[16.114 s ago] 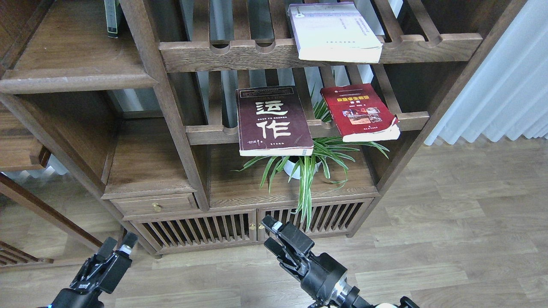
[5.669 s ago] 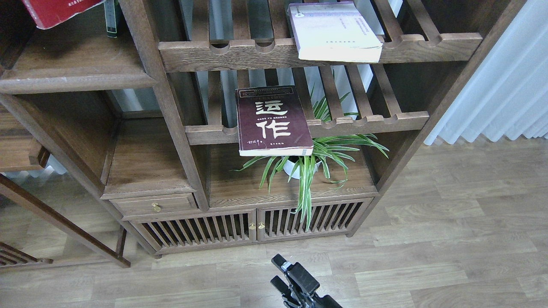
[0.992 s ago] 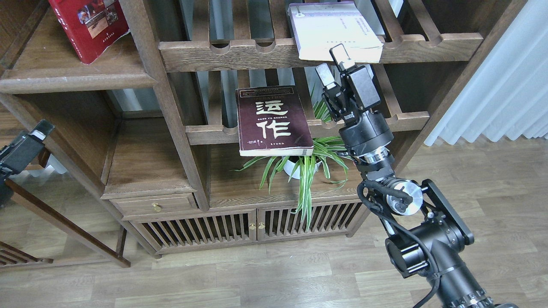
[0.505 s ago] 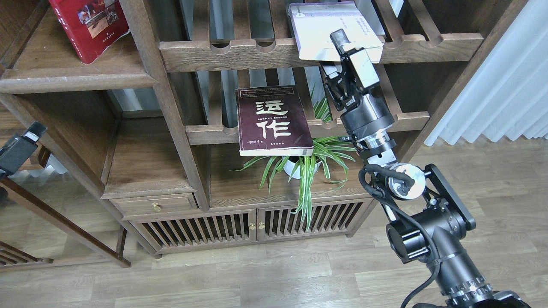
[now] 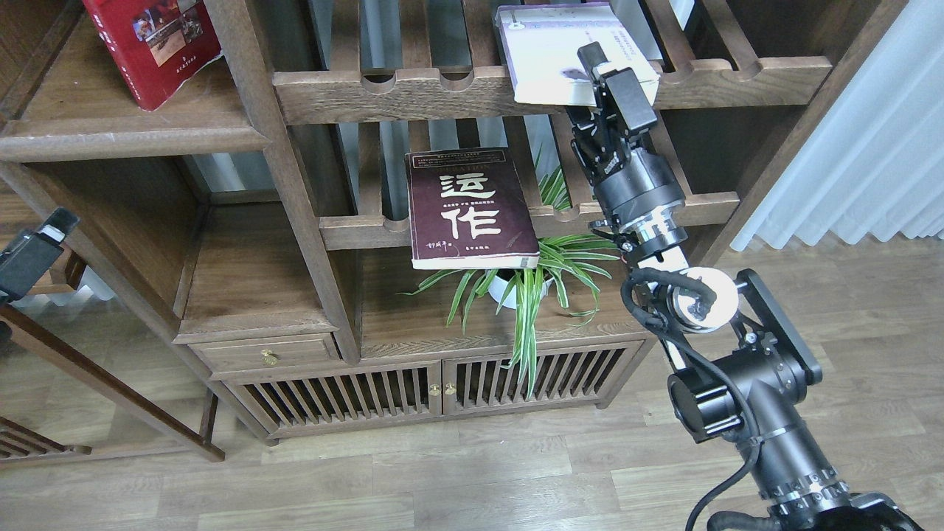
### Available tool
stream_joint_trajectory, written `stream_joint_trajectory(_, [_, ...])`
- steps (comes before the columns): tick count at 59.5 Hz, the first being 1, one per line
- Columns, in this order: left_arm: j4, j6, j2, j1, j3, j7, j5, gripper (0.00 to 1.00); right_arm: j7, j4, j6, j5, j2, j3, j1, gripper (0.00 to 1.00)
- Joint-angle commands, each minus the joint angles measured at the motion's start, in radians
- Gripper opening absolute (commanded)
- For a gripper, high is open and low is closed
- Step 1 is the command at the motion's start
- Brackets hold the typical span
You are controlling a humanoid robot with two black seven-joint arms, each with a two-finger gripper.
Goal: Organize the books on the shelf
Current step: 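Raise the right gripper to the white book on the upper shelf, then grasp the white book and pull it down off the shelf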
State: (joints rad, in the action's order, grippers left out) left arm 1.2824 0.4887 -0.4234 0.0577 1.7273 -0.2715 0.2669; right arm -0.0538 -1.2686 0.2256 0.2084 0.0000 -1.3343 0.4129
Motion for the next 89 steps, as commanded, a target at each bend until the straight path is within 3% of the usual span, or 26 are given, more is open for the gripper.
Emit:
stream_joint_trajectory(1, [0.0,0.0,0.0,0.001,0.001,0.0,0.0,0.99,0.006,0.0,0.001,0.002,0.0,-0.017,-0.002,0.66])
stream_joint_trajectory(23, [-0.001,0.0,0.0,0.005,0.005,0.0,0.0,0.99,0.015,0.014,0.006,0.002,-0.029,-0.002,-0.016,0.34])
stream_joint_trajectory(25, [-0.001,0.0,0.0,0.005,0.005,0.0,0.0,0.99,0.014,0.014,0.011,0.002,-0.032,-0.002,-0.019,0.28])
stream_joint_trajectory(29, [-0.001,0.0,0.0,0.005,0.005,-0.002,0.0,0.99,0.012,0.009,0.035,0.005,-0.032,-0.011,-0.034,0.04])
stream_joint_trajectory(30, [-0.001,0.0,0.0,0.005,0.005,-0.002,0.0,0.99,0.012,0.009,0.043,0.005,-0.034,-0.013,-0.039,0.02])
stream_joint_trajectory(44, [-0.014,0.0,0.0,0.005,-0.009,-0.002,0.0,0.99,-0.004,-0.011,0.263,0.016,-0.031,0.003,-0.115,0.0])
stream_joint_trajectory(54, [-0.023,0.0,0.003,-0.009,-0.02,-0.001,0.002,0.99,-0.001,-0.127,0.263,0.086,-0.049,-0.019,-0.296,0.0])
stream_joint_trajectory(68, [-0.084,0.0,0.005,-0.009,-0.035,0.0,0.002,0.99,0.006,-0.132,0.263,0.14,-0.161,-0.029,-0.558,0.0])
stream_joint_trajectory(89, [-0.101,0.0,0.02,-0.01,-0.097,0.008,0.002,0.99,0.006,-0.121,0.263,0.301,-0.258,-0.072,-0.778,0.0])
